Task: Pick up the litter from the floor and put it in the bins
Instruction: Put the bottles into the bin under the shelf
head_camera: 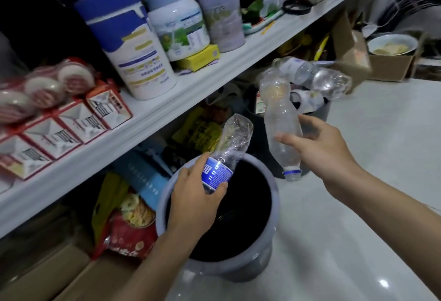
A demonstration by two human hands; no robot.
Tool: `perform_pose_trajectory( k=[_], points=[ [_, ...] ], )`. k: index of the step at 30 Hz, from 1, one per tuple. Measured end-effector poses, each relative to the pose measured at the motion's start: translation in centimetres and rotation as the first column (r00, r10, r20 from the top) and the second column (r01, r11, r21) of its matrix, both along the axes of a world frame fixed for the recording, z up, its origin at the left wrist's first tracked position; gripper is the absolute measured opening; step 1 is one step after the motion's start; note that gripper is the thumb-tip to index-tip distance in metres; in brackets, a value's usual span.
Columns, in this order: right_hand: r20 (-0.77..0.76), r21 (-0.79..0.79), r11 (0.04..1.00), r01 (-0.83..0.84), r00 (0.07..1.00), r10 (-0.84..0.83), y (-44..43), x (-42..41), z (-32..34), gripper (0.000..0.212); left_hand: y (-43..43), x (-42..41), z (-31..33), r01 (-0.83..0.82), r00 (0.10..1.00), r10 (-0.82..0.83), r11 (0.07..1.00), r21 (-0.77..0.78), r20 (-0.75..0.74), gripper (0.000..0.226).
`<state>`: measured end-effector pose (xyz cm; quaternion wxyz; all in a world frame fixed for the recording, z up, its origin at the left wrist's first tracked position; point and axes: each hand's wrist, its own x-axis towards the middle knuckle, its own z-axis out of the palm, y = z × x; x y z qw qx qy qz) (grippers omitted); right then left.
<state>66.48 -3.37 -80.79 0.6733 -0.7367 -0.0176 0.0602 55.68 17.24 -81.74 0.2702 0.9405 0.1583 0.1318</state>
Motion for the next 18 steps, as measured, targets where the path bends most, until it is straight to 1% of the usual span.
perform_pose_trajectory(
  k=[6, 10, 14, 18],
  points=[
    [-0.031, 0.007, 0.999, -0.042, 0.999, 0.042, 2.5, 0.2, -0.6, 0.061, 1.4, -0.3, -1.7, -0.017, 0.999, 0.018, 0.999, 0.04, -0.032, 0.071],
    [-0.037, -0.01, 0.999, -0.051, 0.998, 0.051, 3.4, -0.1, -0.6, 0.06, 1.7, -0.4, -2.8, -0.028, 0.999, 0.03, 0.998, 0.057, -0.034, 0.072],
    [-0.059, -0.014, 0.998, -0.061, 0.996, 0.06, 3.7, -0.5, -0.6, 0.058, 2.0, -0.5, -3.6, -0.051, 0.996, 0.052, 0.999, 0.017, -0.066, 0.071],
    [-0.068, -0.038, 0.997, -0.066, 0.996, 0.063, 4.0, -0.8, -0.9, 0.065, 2.2, -0.7, -4.1, -0.05, 0.997, 0.049, 0.999, -0.022, -0.053, 0.067]
  ],
)
